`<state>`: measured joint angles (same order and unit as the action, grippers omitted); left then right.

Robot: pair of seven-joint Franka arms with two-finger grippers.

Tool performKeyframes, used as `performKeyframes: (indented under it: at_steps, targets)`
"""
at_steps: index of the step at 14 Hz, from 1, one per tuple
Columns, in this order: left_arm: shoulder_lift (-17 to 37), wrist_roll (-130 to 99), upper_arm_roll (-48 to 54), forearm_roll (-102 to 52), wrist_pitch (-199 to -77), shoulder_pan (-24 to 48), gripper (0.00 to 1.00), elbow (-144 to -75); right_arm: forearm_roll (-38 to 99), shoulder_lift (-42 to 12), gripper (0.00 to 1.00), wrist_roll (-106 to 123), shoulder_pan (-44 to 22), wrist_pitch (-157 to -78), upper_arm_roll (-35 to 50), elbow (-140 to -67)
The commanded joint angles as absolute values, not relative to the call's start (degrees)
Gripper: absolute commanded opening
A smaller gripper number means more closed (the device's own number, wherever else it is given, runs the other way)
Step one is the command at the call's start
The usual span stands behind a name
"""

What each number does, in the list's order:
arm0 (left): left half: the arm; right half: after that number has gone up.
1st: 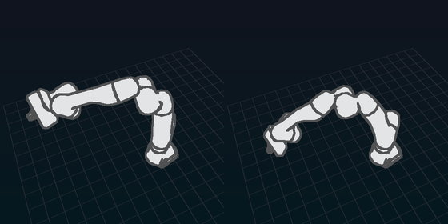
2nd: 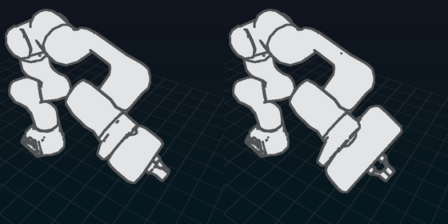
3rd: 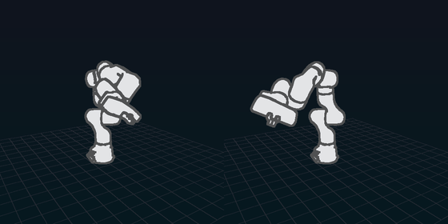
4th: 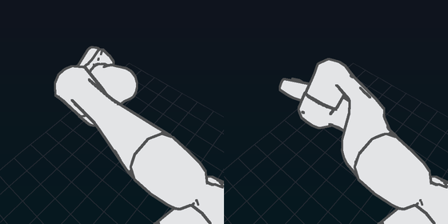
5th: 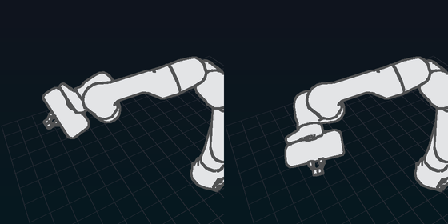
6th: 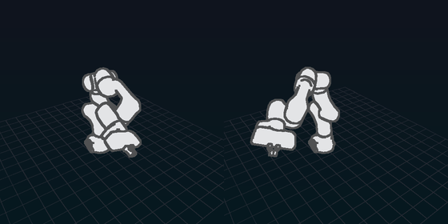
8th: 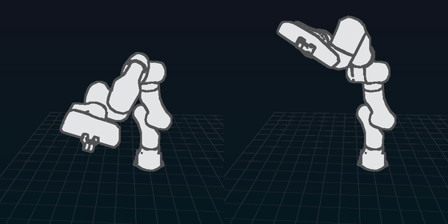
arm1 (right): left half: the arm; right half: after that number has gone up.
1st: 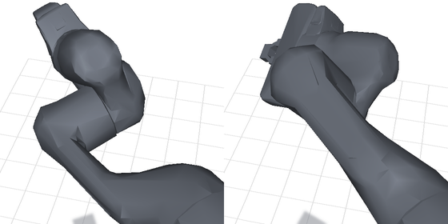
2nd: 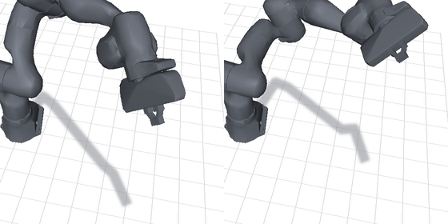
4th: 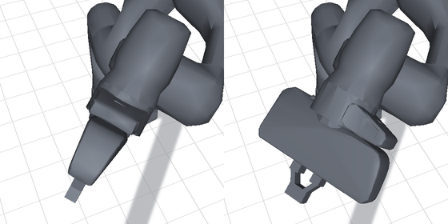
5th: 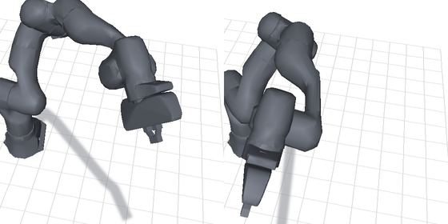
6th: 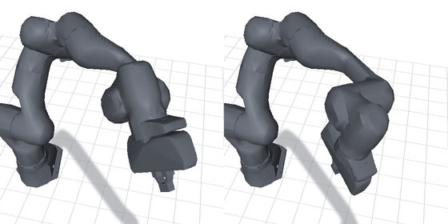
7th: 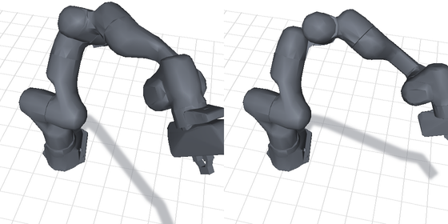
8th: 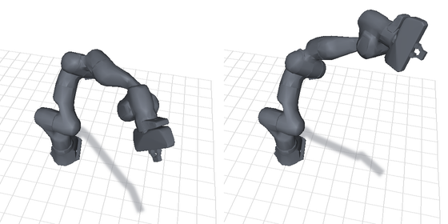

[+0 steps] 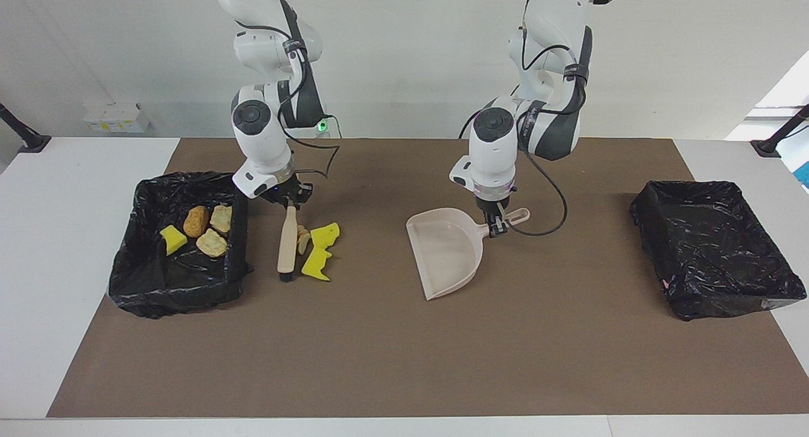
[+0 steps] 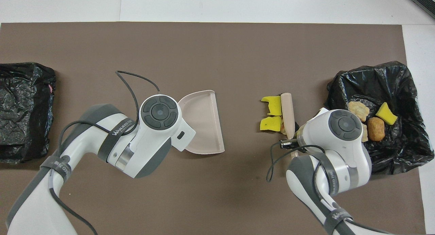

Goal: Sweep and dump trash in bin
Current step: 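Sweep the yellow sponges and roll into the dustpan with the right gripper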

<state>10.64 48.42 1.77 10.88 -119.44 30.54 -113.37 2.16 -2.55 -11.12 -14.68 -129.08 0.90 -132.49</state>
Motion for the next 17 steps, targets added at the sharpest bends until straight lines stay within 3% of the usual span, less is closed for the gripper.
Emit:
performKeyframes:
  at_steps: [1,7,10,14,17]
  targets:
    - [7.91,49.66,1.23,10.46,-120.15,31.03,0.00,-117.24,6.31,-6.32,0.00,-13.88,-19.58,-130.08,1.14,-129.30]
    - [7.38,49.66,1.23,10.55,-120.23,31.11,0.00,-118.30,14.48,-10.89,0.00,-14.33,-30.31,-129.63,1.14,-122.70]
    - [7.38,49.57,1.23,10.46,-120.15,31.11,0.00,-118.30,26.85,-13.88,0.00,-14.33,-35.85,-129.82,1.14,-117.52]
    - [7.12,49.57,1.23,10.46,-120.23,31.11,0.00,-118.83,31.11,-13.19,0.00,-14.23,-38.84,-129.02,1.23,-117.25]
    - [7.12,49.74,1.32,10.37,-120.76,30.32,0.00,-118.92,32.61,-9.51,0.00,-14.33,-38.41,-127.63,1.14,-116.81]
